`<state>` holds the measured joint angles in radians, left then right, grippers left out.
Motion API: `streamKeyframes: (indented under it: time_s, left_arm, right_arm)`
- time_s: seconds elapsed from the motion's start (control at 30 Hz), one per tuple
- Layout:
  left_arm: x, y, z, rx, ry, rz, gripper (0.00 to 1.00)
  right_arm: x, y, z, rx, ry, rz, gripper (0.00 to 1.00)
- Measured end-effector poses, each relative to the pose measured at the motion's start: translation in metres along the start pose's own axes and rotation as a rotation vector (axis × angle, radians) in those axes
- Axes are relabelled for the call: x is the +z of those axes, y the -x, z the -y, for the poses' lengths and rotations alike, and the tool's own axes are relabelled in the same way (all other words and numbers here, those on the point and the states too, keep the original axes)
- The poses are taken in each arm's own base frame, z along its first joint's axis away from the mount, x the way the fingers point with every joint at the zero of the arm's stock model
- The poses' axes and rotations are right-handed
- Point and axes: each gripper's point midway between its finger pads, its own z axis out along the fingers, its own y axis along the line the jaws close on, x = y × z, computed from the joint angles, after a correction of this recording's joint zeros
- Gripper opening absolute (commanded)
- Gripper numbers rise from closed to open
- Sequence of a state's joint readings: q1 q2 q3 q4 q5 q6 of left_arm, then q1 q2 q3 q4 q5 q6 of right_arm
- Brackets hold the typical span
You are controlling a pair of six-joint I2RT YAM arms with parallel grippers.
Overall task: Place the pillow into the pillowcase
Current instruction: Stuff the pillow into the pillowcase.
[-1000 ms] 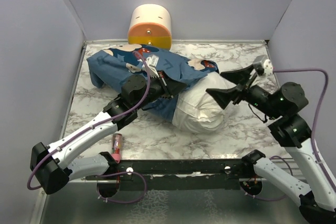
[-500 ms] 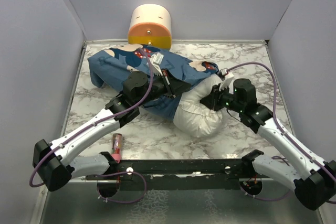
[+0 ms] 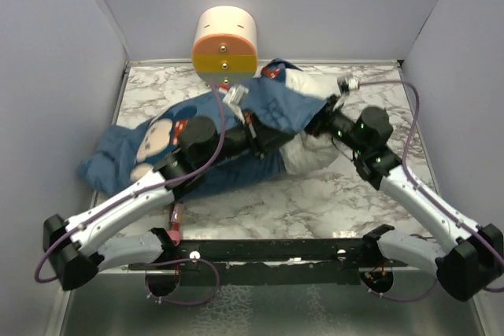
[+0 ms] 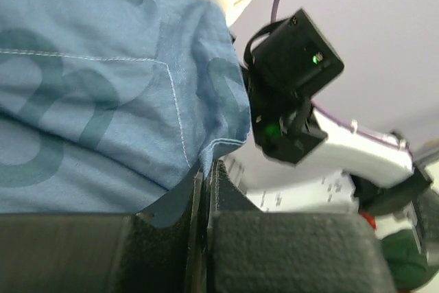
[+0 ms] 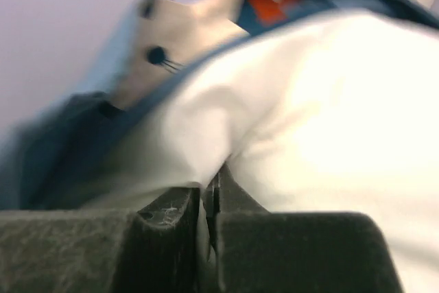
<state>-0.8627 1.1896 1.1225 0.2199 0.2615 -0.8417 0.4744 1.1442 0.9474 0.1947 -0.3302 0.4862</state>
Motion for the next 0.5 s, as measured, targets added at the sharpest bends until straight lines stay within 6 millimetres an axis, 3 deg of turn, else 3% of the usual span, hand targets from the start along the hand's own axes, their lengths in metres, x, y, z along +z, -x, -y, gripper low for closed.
streamKeyframes:
  time_s: [0.07,0.17,0.2,0.27,0.3,0.37,0.43,0.5]
  left_arm:
    - [-0.031,-0.033,-0.008,-0.001,0.022,-0.043,0.22]
    - [-0.072,-0.089,-0.041,-0.051,0.106,-0.126,0.48]
    - [-0.083,-0.101,-0.052,-0.071,0.144,-0.141,0.56]
    - [-0.094,-0.109,-0.065,-0.098,0.218,-0.156,0.67]
    - [-0.096,-0.106,-0.066,-0.097,0.243,-0.156,0.69]
    - [-0.099,-0.087,-0.056,-0.078,0.291,-0.152,0.73]
    - [-0.101,-0.056,-0.034,-0.041,0.306,-0.124,0.74]
    - [-0.103,-0.012,-0.003,0.010,0.299,-0.053,0.74]
  right_arm:
    - [-0.024,-0.036,0.001,0.018,0.023,-0.006,0.02]
    - [-0.065,-0.104,0.010,0.076,0.018,-0.094,0.10]
    - [-0.083,-0.134,0.014,0.106,0.011,-0.152,0.15]
    - [-0.104,-0.165,0.014,0.142,0.011,-0.225,0.28]
    - [-0.114,-0.171,0.009,0.155,0.026,-0.248,0.38]
    - [-0.124,-0.165,-0.003,0.142,0.065,-0.239,0.58]
    - [-0.135,-0.143,-0.018,0.115,0.096,-0.186,0.75]
    - [-0.144,-0.111,-0.033,0.077,0.111,-0.113,0.84]
